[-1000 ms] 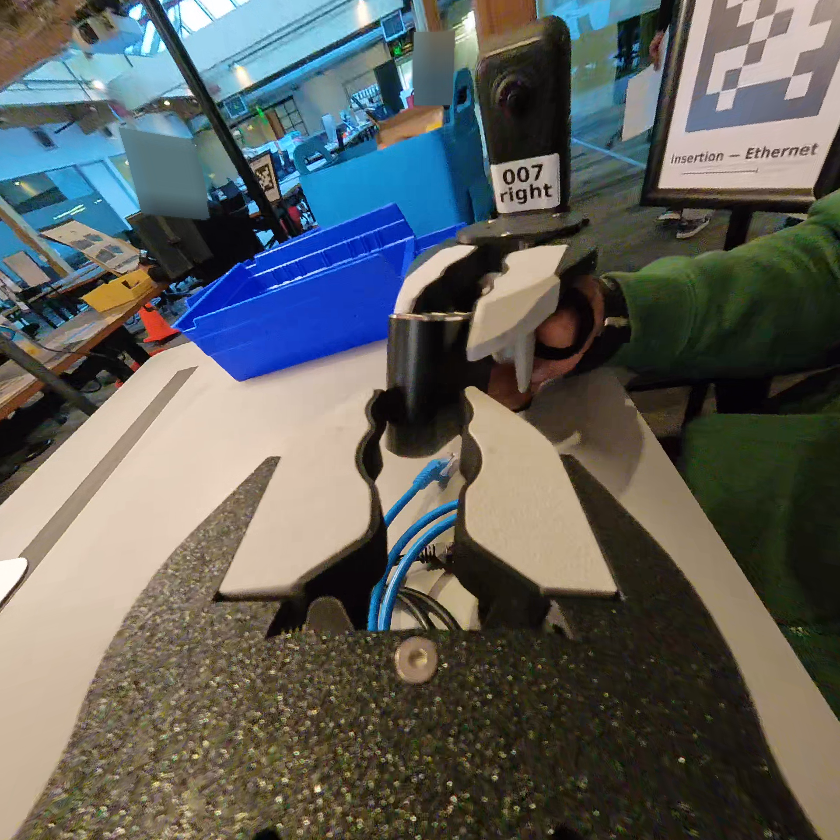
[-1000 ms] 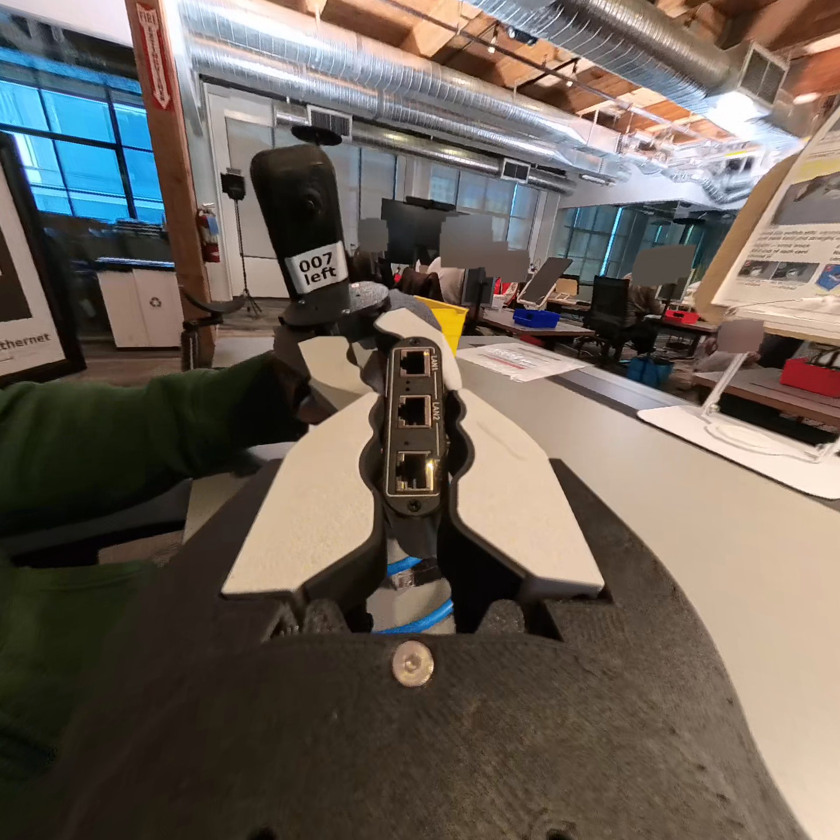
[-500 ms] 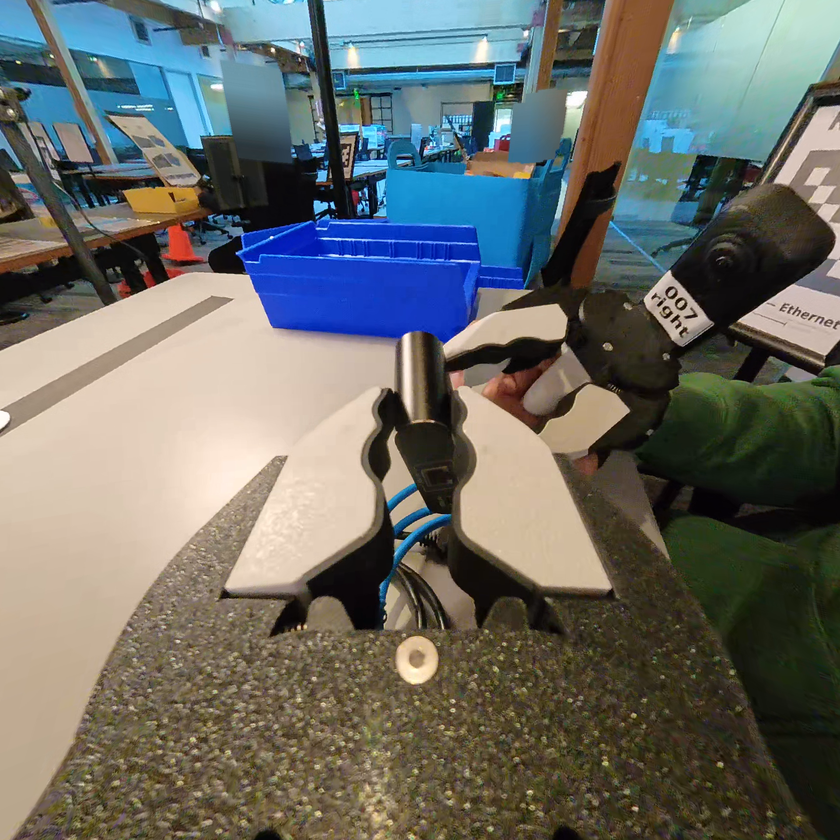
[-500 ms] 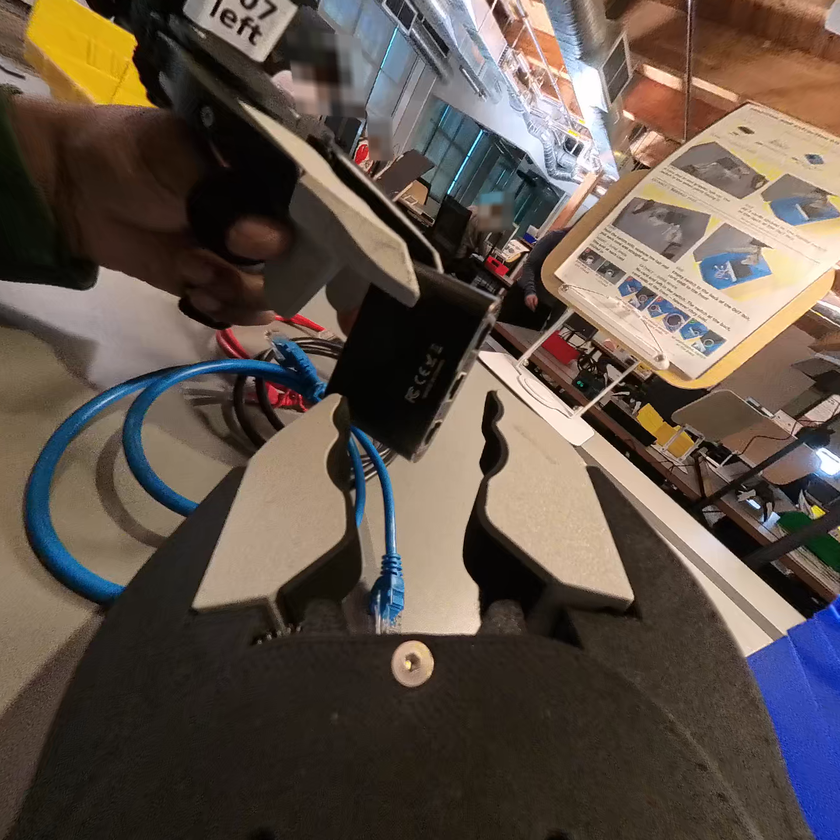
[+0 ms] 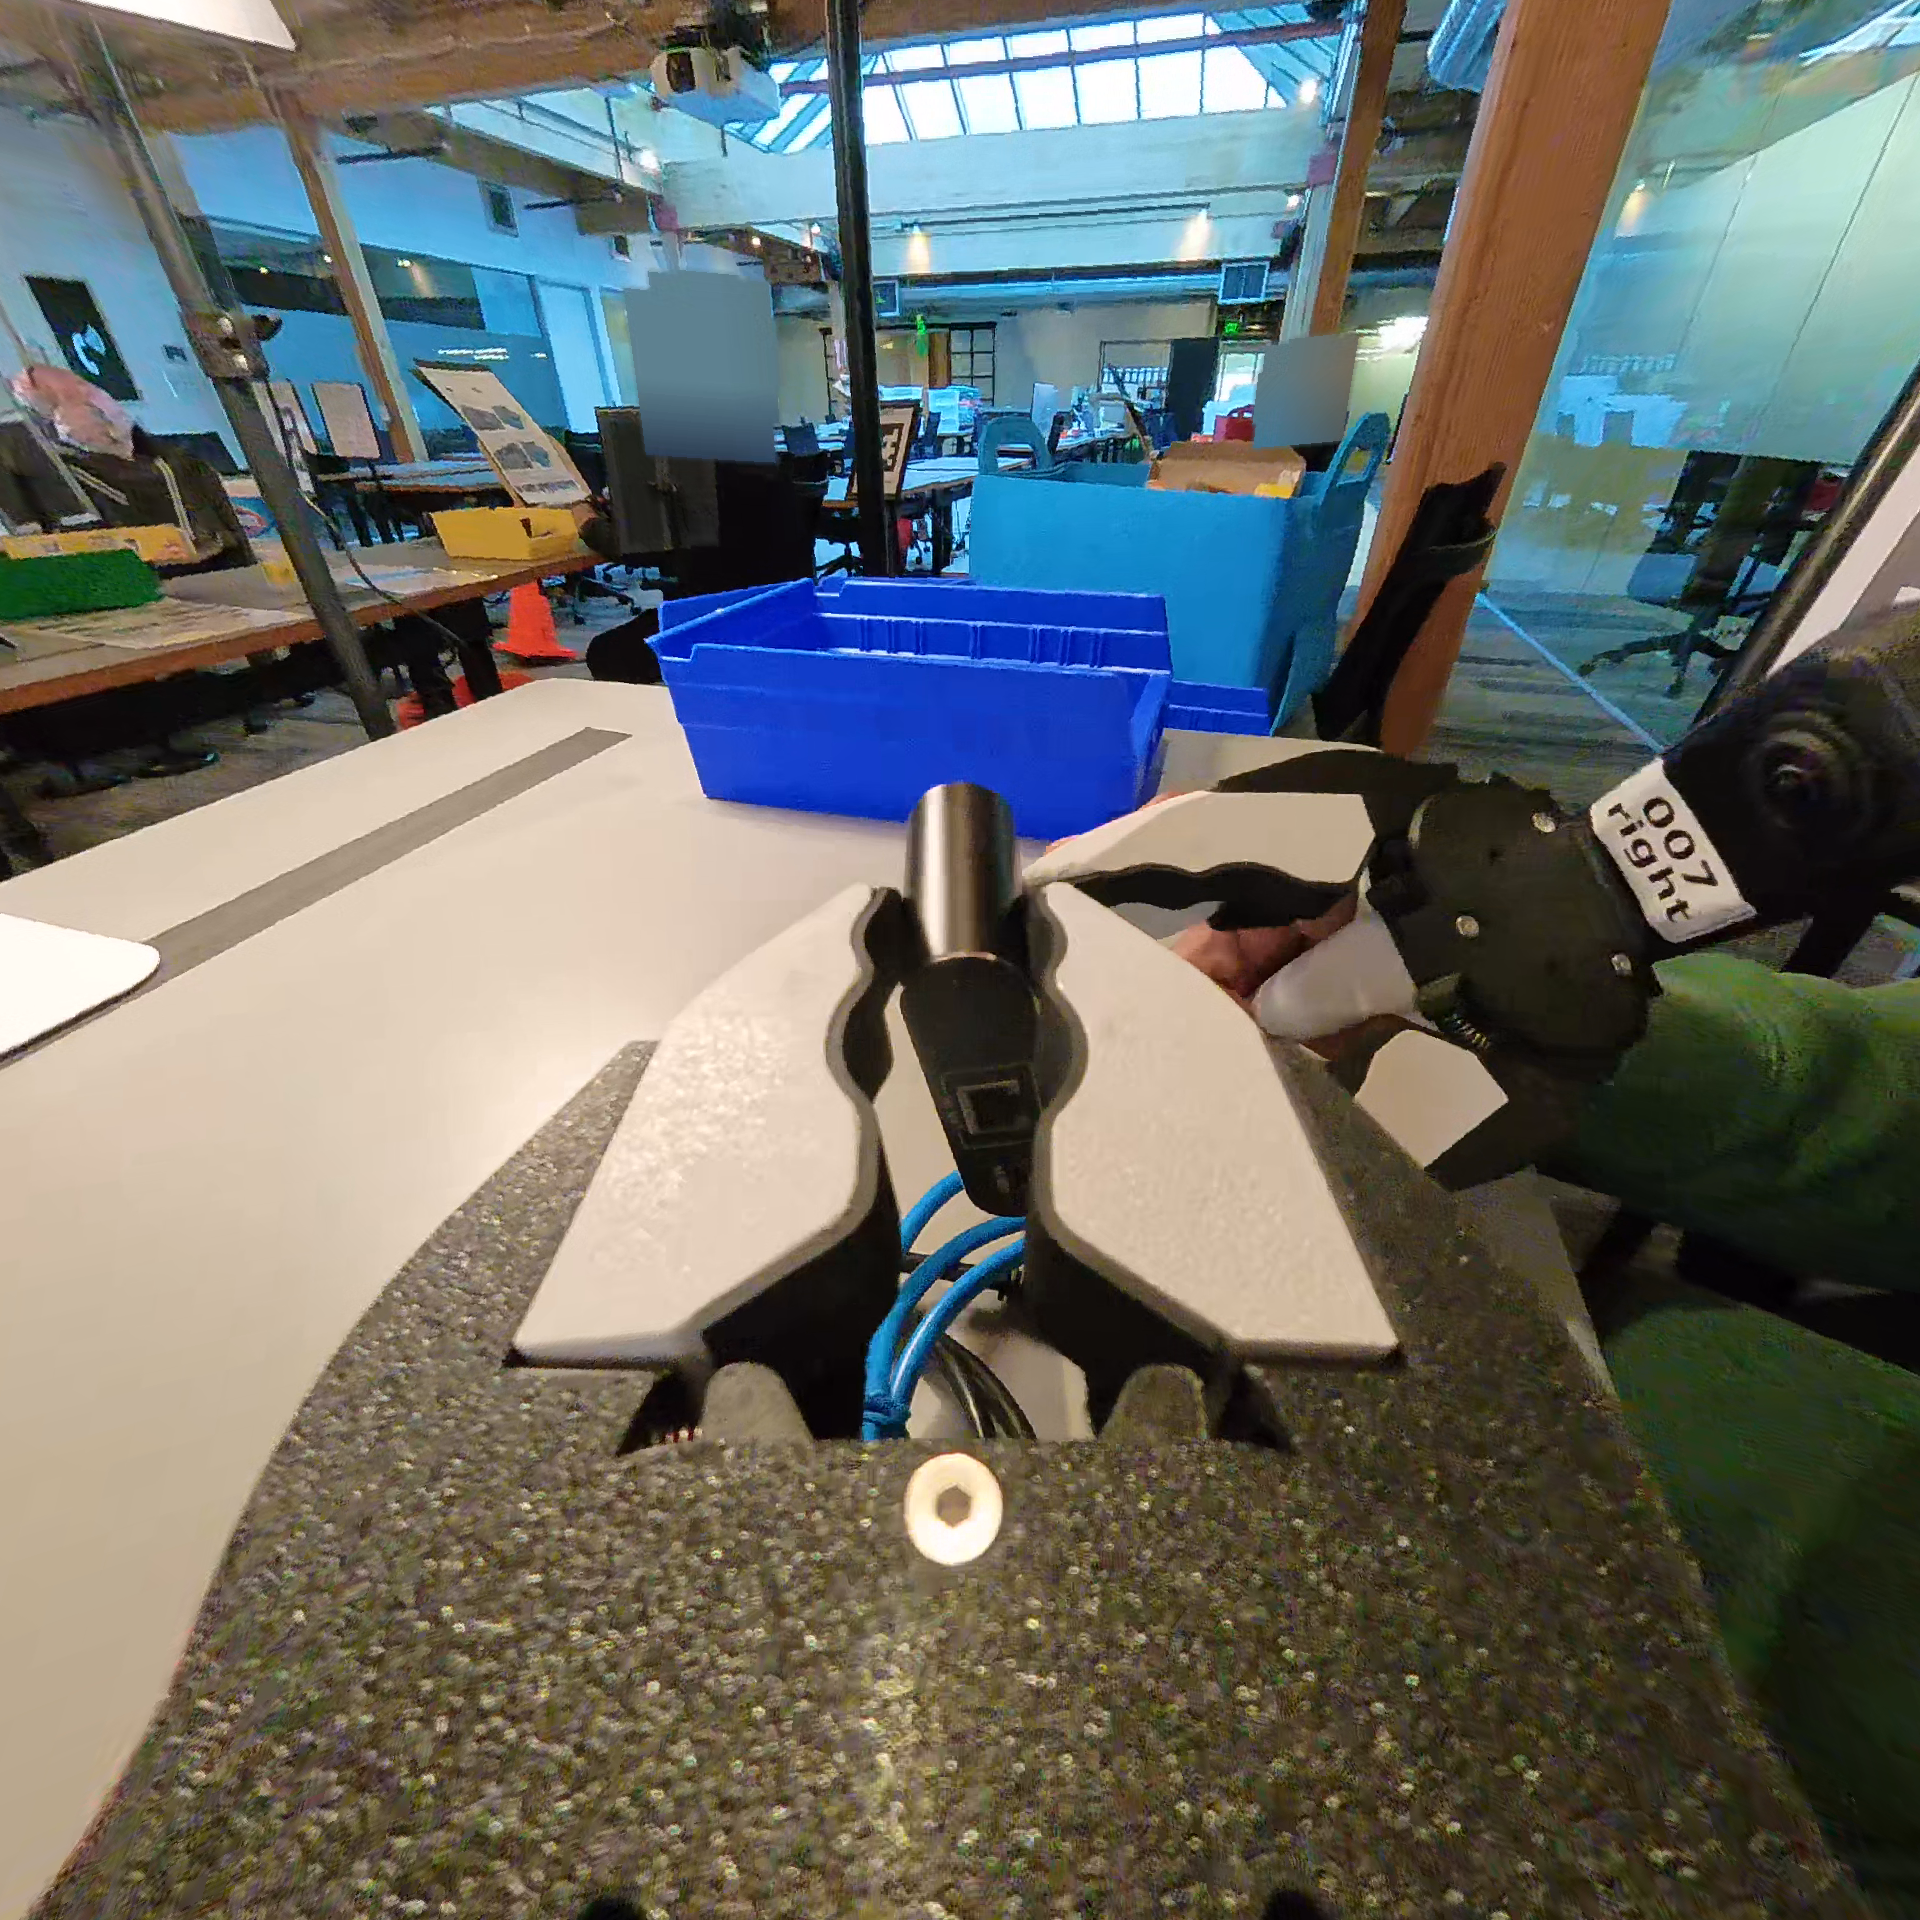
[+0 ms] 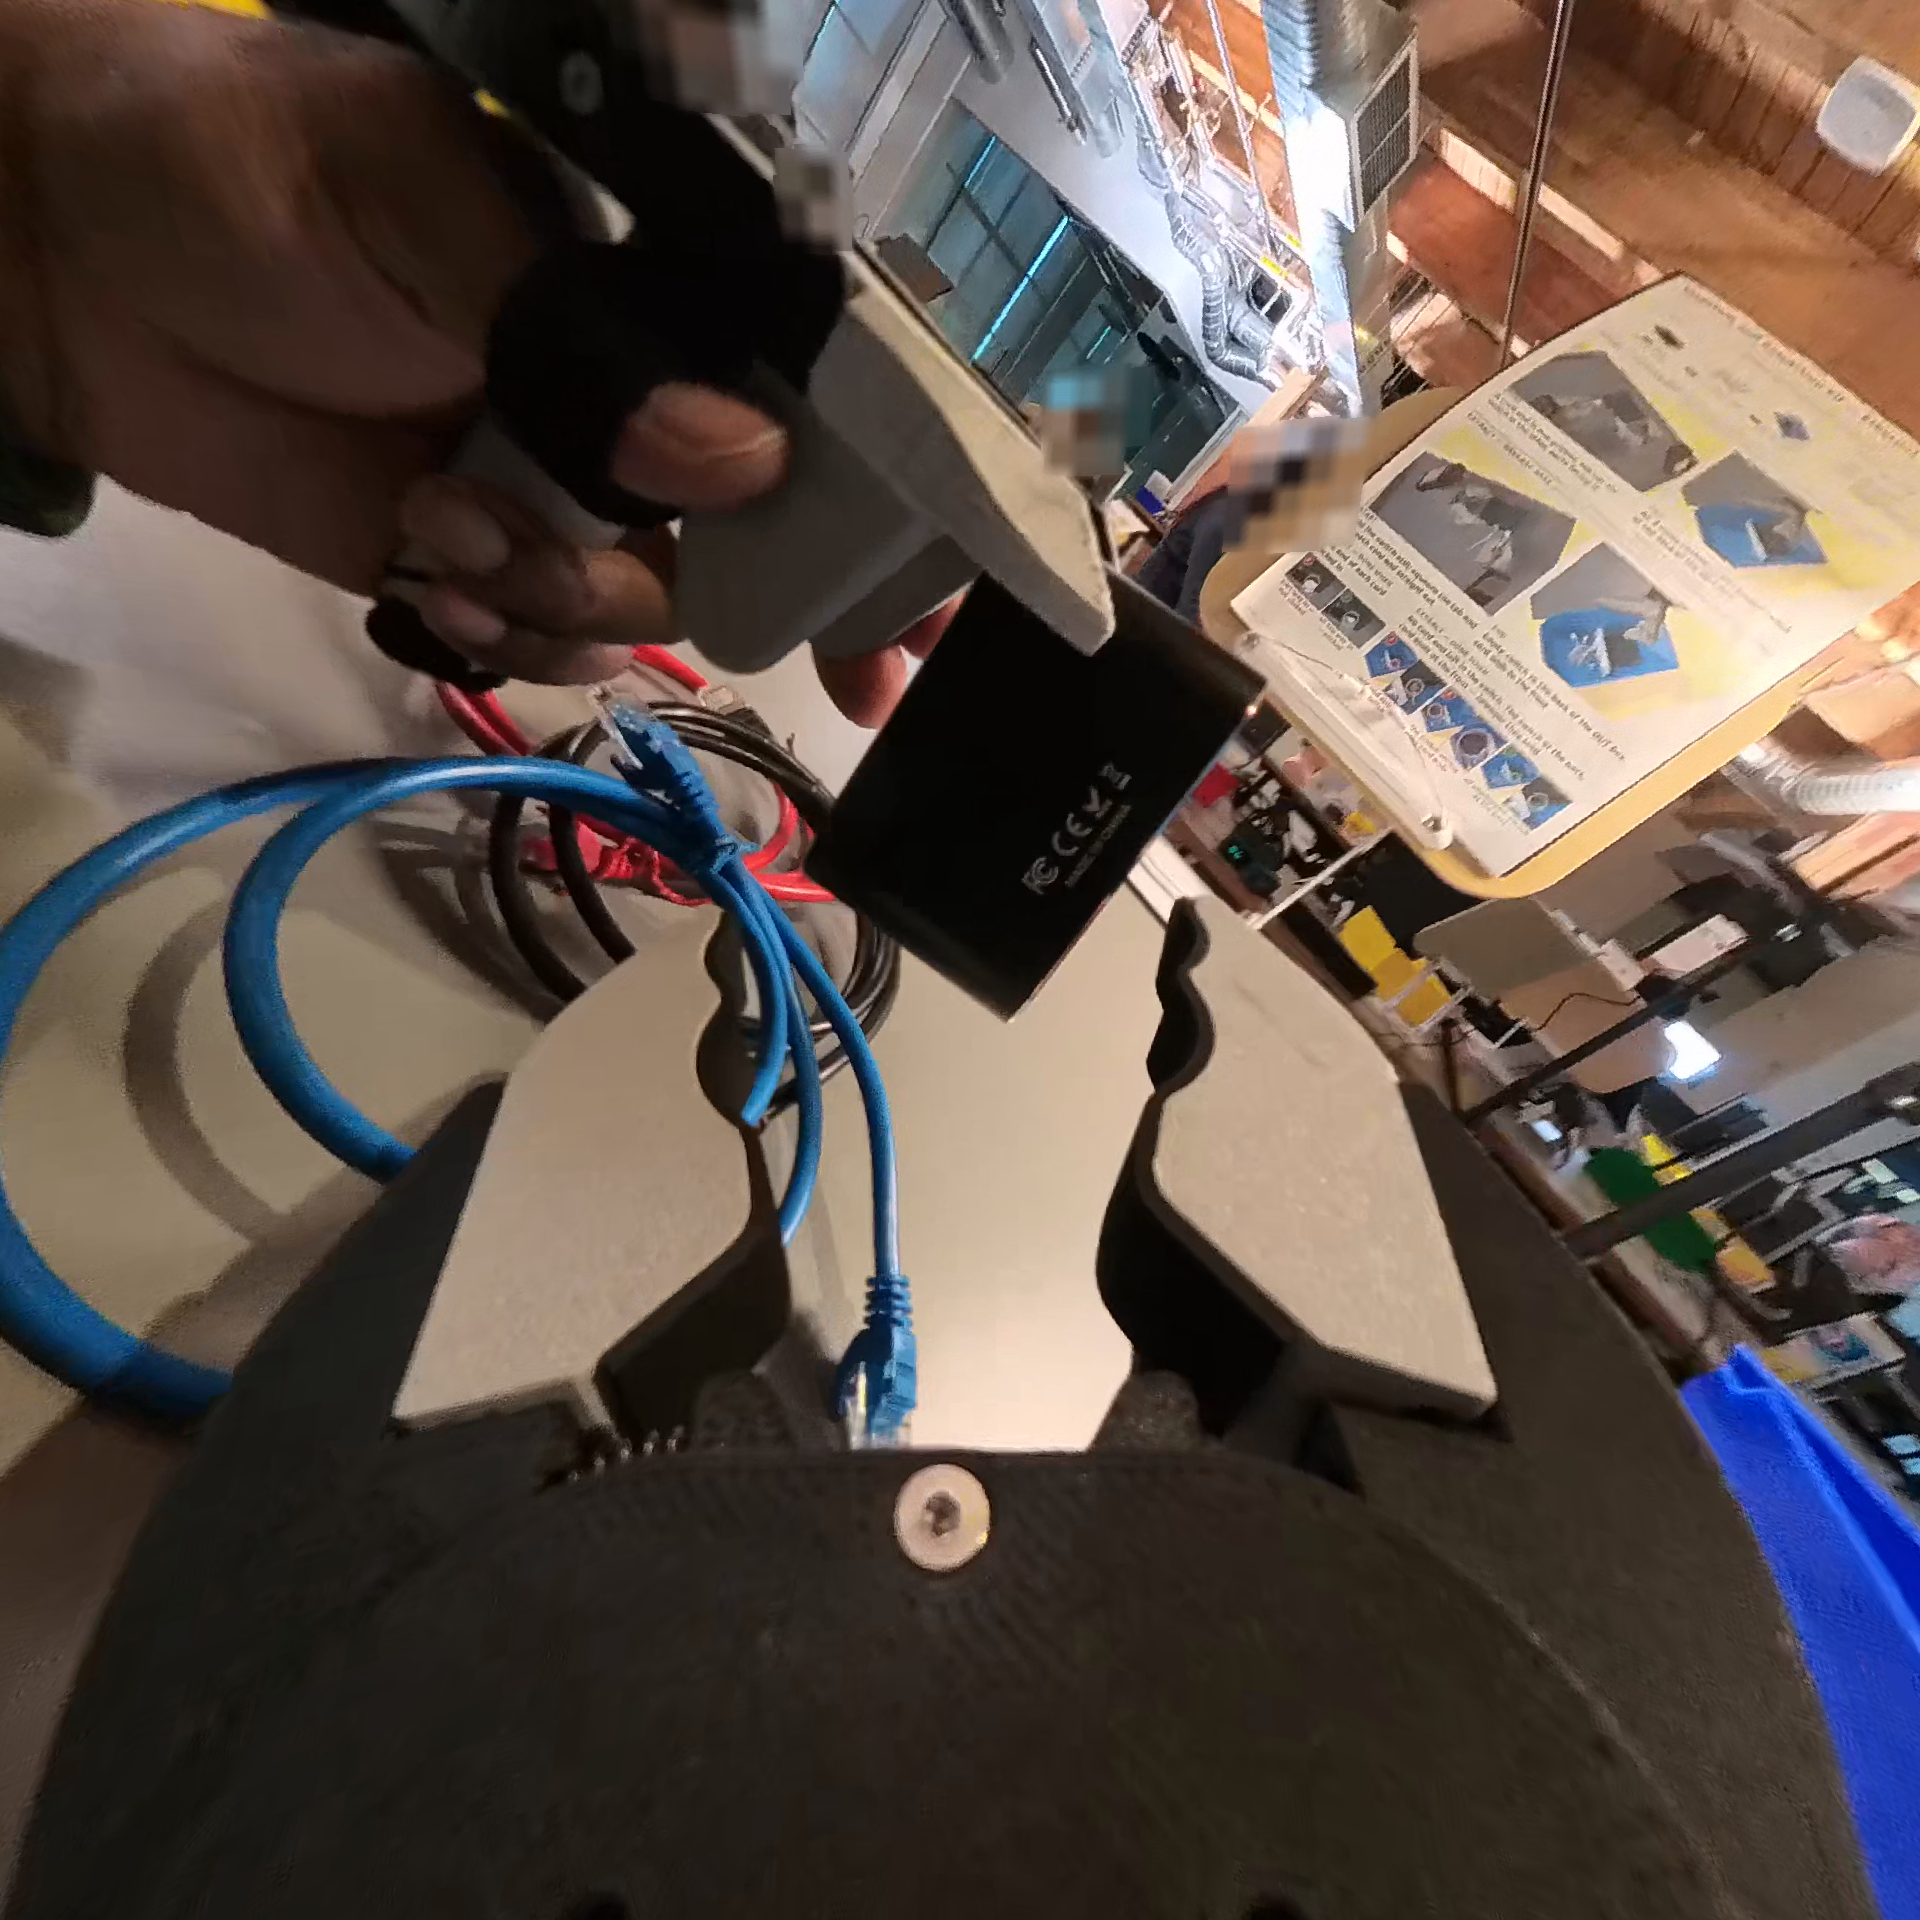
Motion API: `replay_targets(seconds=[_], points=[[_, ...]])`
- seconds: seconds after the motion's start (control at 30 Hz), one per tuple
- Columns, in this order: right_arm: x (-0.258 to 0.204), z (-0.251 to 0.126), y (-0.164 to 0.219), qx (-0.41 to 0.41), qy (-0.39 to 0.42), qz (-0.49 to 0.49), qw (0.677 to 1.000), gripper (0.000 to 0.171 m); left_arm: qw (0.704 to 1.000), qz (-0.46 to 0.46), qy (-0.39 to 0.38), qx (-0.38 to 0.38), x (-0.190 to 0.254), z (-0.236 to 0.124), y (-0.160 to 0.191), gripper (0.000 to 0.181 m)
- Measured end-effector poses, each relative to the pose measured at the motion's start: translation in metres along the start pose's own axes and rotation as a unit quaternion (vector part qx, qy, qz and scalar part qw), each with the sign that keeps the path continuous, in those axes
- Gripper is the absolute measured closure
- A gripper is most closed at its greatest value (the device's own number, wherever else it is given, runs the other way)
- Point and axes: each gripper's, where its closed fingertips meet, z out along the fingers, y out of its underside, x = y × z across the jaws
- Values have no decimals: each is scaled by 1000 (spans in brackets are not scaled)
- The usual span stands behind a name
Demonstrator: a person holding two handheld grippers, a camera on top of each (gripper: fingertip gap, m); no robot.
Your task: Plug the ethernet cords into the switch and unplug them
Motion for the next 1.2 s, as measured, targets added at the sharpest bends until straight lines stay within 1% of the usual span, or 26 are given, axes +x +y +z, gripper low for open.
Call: replay_targets(seconds=[0.13, 0.33, 0.5, 0.57, 0.63, 0.67, 0.77, 0.87, 1.07, 1.13, 1.2], points=[[3, 4, -1, -1, -8, 66, 998, 92, 999, 41, 7, 15, 10, 2, -6, 157], [-3, 9, -2, -10, -20, 88, 996, 91, 996, 86, 10, 29, 21, 7, -10, 158], [-5, 12, -2, -15, -21, 86, 996, 97, 995, 99, 18, -6, 26, 14, 4, 162], [-6, 12, -1, -17, -22, 78, 997, 98, 994, 110, 15, -5, 26, 15, 4, 180], [-10, 12, -1, -18, -33, 65, 997, 97, 994, 106, 36, 8, 33, 13, 0, 181], [-12, 12, -1, -17, -36, 58, 997, 99, 994, 102, 40, 12, 33, 12, -1, 181], [-16, 16, 11, -50, -46, 31, 997, 102, 996, 74, 34, -36, 26, 16, 16, 181], [-24, 18, 18, -71, -68, 7, 995, 104, 996, 83, 13, -39, 21, 18, 18, 181], [-34, 9, 31, -107, -108, -2, 988, 122, 996, 78, 4, -32, 17, 12, 14, 179], [-39, 5, 39, -133, -130, -3, 983, 130, 996, 75, 7, -42, 17, 13, 18, 178], [-43, 2, 45, -153, -148, -2, 977, 142, 995, 77, 12, -57, 19, 15, 23, 174]])
